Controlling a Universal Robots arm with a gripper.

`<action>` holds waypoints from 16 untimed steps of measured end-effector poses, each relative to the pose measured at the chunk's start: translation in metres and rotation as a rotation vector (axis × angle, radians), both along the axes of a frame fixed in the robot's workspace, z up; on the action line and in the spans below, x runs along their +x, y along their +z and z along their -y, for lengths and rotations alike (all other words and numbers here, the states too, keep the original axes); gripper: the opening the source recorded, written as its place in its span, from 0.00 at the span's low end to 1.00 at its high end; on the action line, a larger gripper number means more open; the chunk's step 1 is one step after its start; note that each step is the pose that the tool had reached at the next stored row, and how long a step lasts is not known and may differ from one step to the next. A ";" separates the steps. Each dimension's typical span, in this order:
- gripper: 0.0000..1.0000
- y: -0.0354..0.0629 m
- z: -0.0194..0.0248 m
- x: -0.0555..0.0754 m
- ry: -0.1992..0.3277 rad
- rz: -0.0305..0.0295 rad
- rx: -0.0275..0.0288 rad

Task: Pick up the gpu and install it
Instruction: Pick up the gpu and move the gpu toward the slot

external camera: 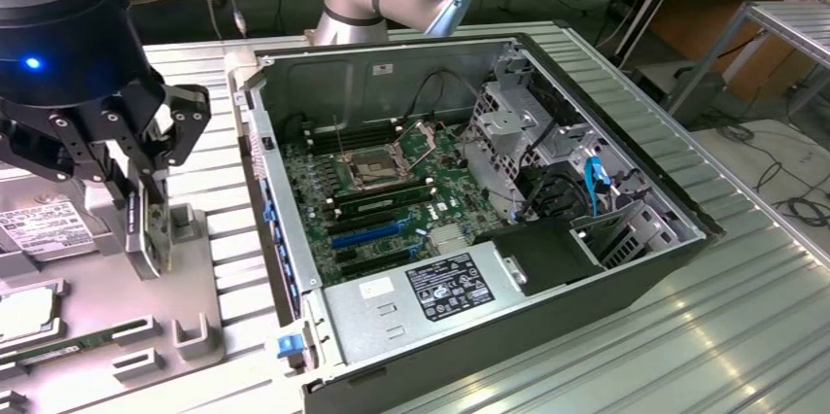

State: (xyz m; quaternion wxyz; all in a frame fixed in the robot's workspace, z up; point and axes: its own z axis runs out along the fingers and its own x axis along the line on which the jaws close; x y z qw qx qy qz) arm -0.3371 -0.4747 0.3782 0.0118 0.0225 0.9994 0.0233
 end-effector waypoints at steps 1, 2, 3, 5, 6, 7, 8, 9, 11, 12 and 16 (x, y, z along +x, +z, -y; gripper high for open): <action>0.27 0.0017 0.0000 0.000 0.000 0.0000 0.0000; 0.27 0.0039 0.0000 0.000 0.000 0.0000 0.0000; 0.27 0.0065 0.0000 0.000 0.000 0.0001 0.0000; 0.27 0.0114 0.0000 0.000 0.000 0.0001 0.0001; 0.27 0.0136 0.0000 0.000 0.000 0.0000 0.0000; 0.27 0.0150 0.0000 0.000 0.000 0.0000 0.0000; 0.27 0.0166 0.0000 0.000 0.000 -0.0001 -0.0001; 0.27 0.0179 0.0000 0.000 0.000 0.0000 0.0000; 0.27 0.0221 0.0000 0.000 0.000 0.0001 0.0000; 0.27 0.0235 0.0000 0.000 0.000 0.0001 0.0000; 0.27 0.0290 0.0000 0.000 0.000 0.0000 0.0000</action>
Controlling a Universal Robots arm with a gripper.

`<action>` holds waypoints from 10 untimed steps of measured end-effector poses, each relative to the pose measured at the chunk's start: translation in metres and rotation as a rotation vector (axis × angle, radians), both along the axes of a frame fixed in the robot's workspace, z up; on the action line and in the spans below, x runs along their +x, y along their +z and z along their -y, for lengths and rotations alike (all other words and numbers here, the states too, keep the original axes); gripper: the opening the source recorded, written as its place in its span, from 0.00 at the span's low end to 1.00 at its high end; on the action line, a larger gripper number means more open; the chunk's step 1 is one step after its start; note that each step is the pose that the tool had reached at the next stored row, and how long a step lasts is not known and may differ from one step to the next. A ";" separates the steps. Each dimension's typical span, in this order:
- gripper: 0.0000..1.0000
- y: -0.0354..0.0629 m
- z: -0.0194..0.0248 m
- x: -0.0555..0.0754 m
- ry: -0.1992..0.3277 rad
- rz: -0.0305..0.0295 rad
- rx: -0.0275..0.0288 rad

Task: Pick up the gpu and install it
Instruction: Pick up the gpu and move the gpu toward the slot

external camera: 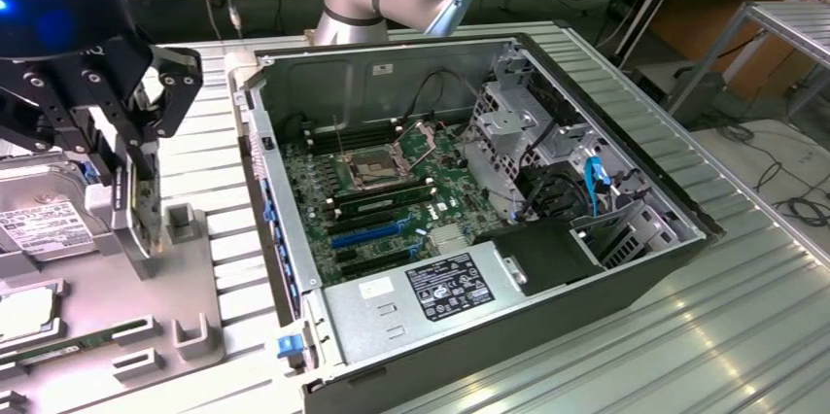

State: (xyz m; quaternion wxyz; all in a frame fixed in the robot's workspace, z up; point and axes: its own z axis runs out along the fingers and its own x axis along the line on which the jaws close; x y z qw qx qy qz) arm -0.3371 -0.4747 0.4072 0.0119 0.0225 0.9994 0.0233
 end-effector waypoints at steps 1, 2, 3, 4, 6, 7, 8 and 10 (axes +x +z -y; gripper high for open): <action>0.27 0.0013 0.0000 0.000 0.000 0.0000 0.0000; 0.27 0.0031 0.0000 0.000 0.000 0.0001 0.0000; 0.27 0.0042 0.0000 0.000 0.000 0.0000 0.0000; 0.27 0.0051 0.0000 0.000 0.000 0.0000 0.0001; 0.27 0.0051 0.0000 0.000 0.000 0.0001 0.0002; 0.27 0.0052 0.0000 0.000 0.000 0.0000 0.0000; 0.27 0.0053 0.0000 0.000 0.000 0.0000 0.0000; 0.27 0.0054 0.0000 0.001 0.000 -0.0003 -0.0002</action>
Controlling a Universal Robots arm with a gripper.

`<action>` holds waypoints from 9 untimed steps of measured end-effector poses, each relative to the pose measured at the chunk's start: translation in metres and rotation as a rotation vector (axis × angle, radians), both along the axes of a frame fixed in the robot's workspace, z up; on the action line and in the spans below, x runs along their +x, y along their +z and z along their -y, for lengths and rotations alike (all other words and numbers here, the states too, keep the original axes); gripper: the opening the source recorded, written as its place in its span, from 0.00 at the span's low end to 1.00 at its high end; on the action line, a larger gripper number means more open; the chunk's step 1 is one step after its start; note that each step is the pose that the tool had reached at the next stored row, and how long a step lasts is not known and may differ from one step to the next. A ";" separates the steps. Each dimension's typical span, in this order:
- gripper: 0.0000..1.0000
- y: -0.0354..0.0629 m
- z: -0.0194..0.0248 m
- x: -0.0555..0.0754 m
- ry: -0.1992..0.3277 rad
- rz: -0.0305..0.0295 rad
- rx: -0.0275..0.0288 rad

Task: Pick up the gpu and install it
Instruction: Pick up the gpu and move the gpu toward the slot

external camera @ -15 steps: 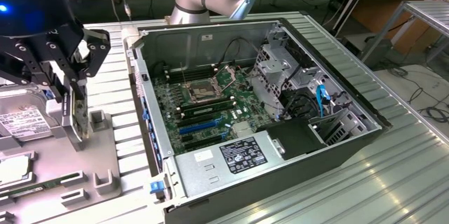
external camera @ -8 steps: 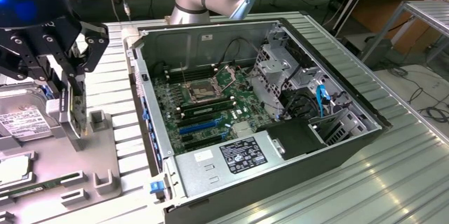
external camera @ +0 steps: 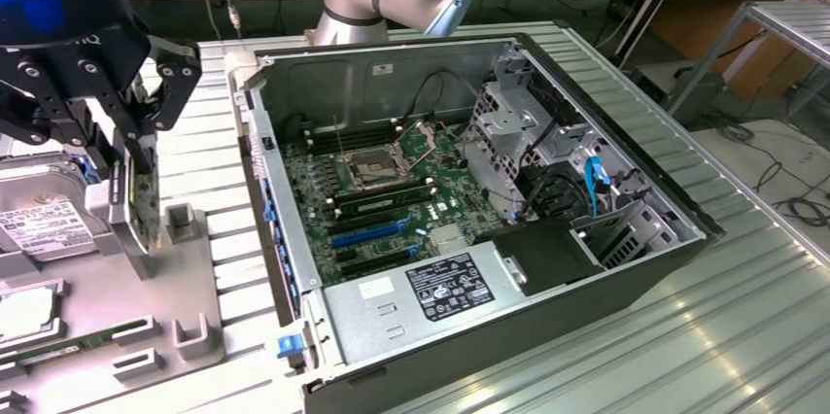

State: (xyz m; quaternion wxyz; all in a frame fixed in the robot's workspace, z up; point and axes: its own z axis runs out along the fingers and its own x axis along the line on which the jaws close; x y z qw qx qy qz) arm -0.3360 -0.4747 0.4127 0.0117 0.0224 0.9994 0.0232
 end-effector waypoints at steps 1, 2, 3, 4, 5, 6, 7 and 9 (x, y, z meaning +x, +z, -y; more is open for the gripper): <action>0.27 -0.0001 0.0000 0.001 0.000 0.0000 0.0001; 0.27 -0.0001 0.0000 0.002 0.000 0.0000 0.0002; 0.27 -0.0001 0.0000 0.003 0.000 -0.0002 0.0001; 0.27 -0.0002 0.0000 0.005 0.000 -0.0001 0.0002; 0.27 -0.0002 0.0000 0.006 0.000 -0.0002 0.0002; 0.27 -0.0002 0.0000 0.006 0.000 -0.0003 0.0002; 0.27 -0.0001 0.0000 0.007 0.000 -0.0003 0.0000; 0.27 -0.0002 0.0000 0.009 0.000 -0.0003 0.0002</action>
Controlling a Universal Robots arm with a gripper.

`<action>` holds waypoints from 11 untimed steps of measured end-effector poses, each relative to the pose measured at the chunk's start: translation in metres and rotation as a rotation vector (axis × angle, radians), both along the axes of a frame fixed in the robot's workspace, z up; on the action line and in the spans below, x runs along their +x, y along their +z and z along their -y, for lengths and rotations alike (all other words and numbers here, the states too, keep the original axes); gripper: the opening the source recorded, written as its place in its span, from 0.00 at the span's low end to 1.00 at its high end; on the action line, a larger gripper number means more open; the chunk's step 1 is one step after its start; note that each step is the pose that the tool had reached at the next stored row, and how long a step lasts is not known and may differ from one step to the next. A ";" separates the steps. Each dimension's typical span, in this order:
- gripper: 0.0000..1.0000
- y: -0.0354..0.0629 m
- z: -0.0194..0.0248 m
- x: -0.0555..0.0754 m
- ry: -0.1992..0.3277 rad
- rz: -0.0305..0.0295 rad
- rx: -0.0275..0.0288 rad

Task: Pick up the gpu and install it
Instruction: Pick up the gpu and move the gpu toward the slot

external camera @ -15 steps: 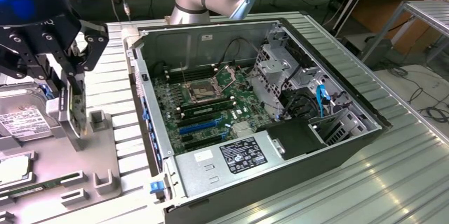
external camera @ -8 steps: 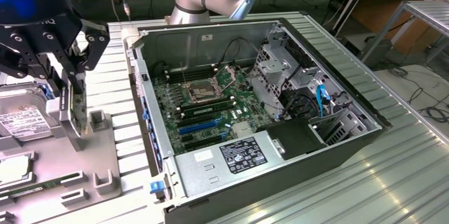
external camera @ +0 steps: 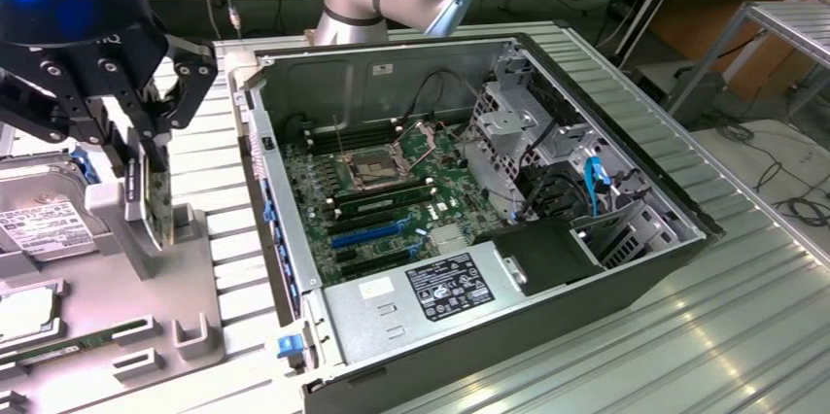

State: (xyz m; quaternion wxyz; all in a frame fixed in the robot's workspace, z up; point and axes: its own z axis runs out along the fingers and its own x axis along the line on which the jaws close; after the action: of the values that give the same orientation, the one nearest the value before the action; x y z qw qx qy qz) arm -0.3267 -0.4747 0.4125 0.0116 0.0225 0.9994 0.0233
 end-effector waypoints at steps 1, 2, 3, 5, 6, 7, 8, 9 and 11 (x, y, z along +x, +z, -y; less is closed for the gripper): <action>0.27 0.0000 0.0000 0.001 0.000 0.0000 -0.0001; 0.27 0.0000 0.0000 0.001 0.000 0.0000 -0.0001; 0.27 0.0000 0.0000 0.002 0.000 0.0000 -0.0001; 0.27 0.0000 0.0000 0.004 0.000 0.0000 -0.0002; 0.27 0.0000 0.0000 0.004 0.000 0.0000 -0.0003; 0.27 0.0000 0.0000 0.005 0.000 0.0000 -0.0005; 0.27 0.0000 0.0000 0.005 0.000 0.0000 -0.0005; 0.27 0.0000 0.0000 0.007 0.000 0.0000 -0.0005; 0.27 0.0000 0.0000 0.008 0.000 0.0000 -0.0005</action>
State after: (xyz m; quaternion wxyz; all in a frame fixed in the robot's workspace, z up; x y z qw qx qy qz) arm -0.3183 -0.4747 0.4125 0.0116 0.0225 0.9994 0.0230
